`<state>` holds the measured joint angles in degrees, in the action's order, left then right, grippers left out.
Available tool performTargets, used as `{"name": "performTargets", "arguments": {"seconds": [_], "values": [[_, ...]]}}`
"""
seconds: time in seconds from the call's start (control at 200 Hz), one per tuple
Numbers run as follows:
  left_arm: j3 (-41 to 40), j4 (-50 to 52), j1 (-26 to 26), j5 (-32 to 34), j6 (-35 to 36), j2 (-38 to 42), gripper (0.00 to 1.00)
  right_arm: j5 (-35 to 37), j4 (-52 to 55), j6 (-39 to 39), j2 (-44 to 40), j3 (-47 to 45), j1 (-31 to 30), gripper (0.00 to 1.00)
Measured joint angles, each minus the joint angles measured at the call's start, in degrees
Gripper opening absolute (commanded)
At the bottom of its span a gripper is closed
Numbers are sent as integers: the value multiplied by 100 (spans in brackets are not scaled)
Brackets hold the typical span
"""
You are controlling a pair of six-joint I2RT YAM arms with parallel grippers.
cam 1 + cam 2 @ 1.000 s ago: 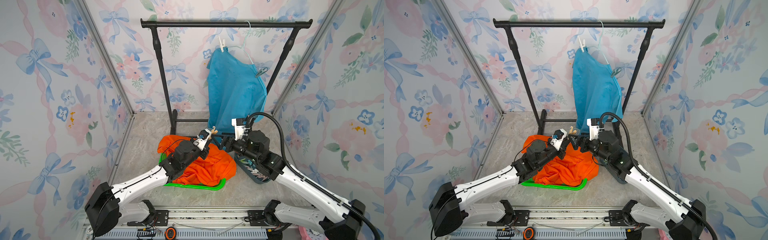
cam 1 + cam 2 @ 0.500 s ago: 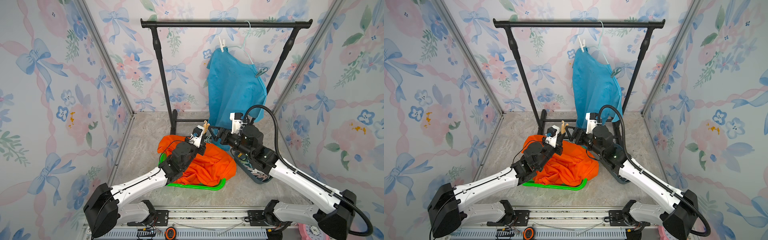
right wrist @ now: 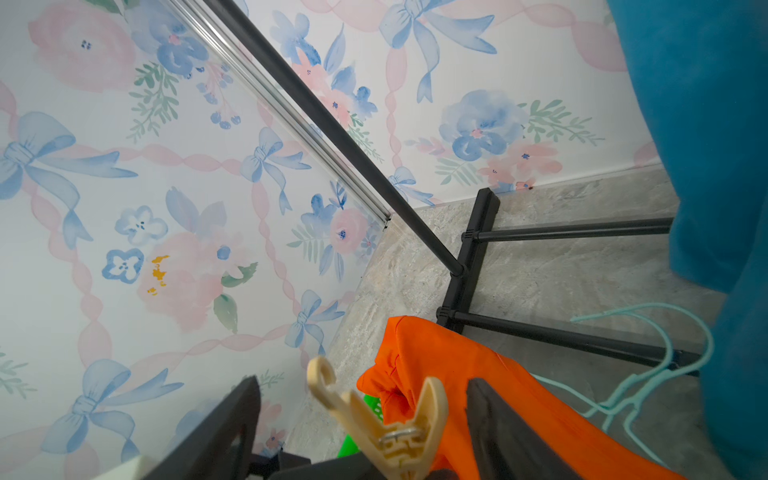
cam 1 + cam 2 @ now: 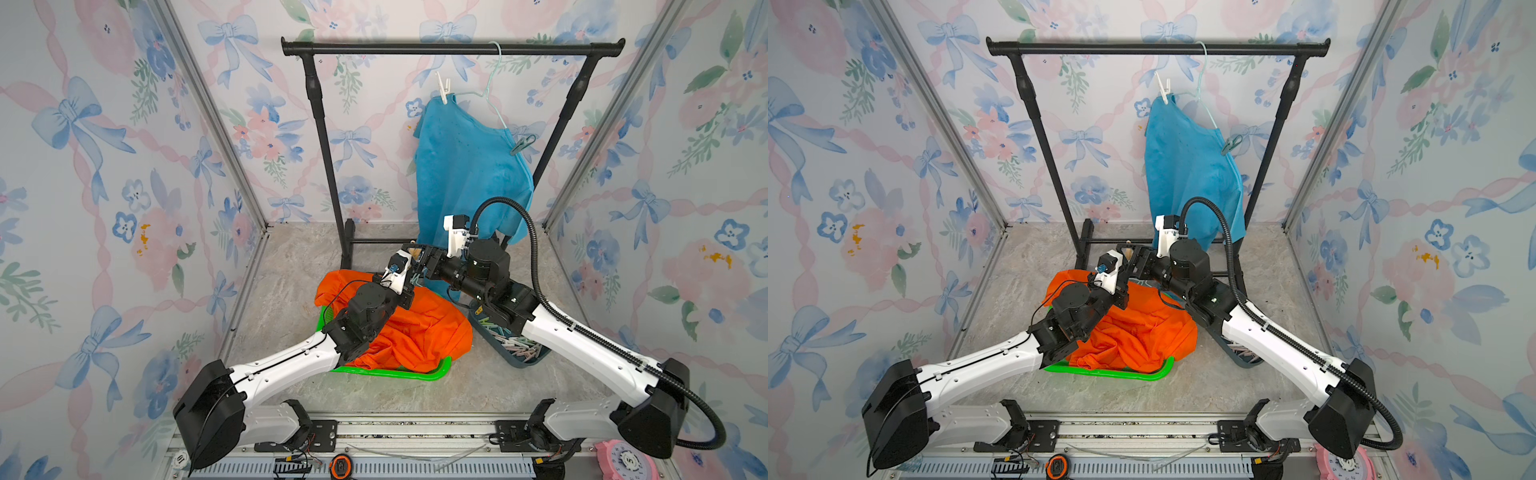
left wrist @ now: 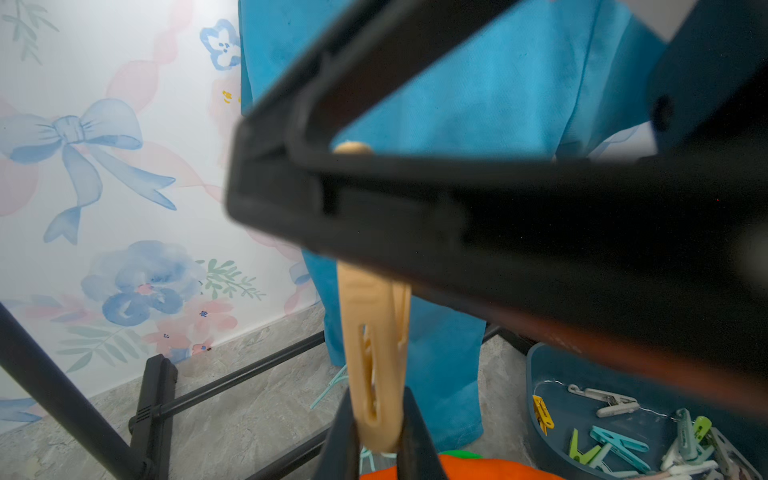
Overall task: Use clothespins to secure the t-shirt on both sides of the hanger
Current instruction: Open the clothespin, then pick up the hanger from the basket.
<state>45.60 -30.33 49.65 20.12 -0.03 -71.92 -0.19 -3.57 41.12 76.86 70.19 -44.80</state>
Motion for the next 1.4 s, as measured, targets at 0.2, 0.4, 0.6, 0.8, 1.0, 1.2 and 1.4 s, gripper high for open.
{"name": "performTargets", "arguments": {"seconds": [0.2, 0.4, 0.6, 0.8, 1.0, 1.2, 1.4], "values": [[50, -22, 0, 63, 2, -42, 0, 111, 116, -44, 173, 225, -4, 57], [90, -48, 0, 70, 44, -81, 0, 157, 212, -72, 387, 420, -4, 53], [96, -57, 0, 92, 96, -81, 0, 238, 299, -160, 492, 492, -2, 37], [122, -127, 0, 94, 109, -79, 0, 387, 308, -195, 492, 492, 17, 28], [122, -125, 0, 68, 122, -76, 30, 326, 304, -151, 492, 492, 52, 29], [107, 350, -44, 4, -120, 212, 50, 149, 295, -125, 435, 483, 144, 29], [221, 1521, -874, -651, -1040, 870, 48, 13, 269, -125, 26, 181, 444, 29]]}}
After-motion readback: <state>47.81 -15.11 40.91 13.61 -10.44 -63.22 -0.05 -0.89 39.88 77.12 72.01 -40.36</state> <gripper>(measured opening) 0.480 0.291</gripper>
